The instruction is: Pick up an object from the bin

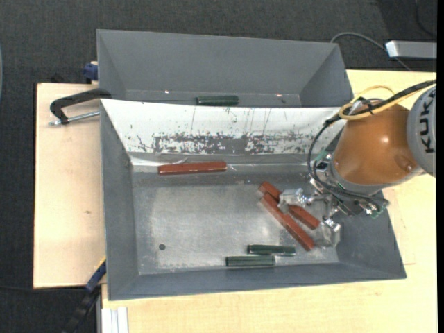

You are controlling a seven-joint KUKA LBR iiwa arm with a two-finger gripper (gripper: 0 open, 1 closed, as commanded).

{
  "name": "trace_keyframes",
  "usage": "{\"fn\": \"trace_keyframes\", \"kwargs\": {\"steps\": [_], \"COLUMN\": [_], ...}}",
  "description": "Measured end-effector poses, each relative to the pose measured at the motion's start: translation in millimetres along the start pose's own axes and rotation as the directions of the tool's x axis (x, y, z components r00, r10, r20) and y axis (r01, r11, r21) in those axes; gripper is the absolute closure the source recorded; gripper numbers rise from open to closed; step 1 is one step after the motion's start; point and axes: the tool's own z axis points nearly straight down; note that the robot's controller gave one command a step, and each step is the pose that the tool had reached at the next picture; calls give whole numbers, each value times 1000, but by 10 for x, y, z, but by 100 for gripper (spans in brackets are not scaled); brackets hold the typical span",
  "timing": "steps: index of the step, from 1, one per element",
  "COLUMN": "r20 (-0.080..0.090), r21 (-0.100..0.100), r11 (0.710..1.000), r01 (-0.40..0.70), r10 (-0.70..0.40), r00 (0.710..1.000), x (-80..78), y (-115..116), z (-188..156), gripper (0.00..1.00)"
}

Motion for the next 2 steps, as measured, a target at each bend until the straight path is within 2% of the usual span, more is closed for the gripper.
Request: {"fn": "trace_keyframes", "kwargs": {"steps": [1,2], "r20": [3,3], "r21": [-1,3], "r11": [983,964], "r01": [-181,-265], "r10": [181,265], "r00": [983,964], "x": [284,388], "y": [-143,-296], "z": [47,73], "gripper": [0,0]}}
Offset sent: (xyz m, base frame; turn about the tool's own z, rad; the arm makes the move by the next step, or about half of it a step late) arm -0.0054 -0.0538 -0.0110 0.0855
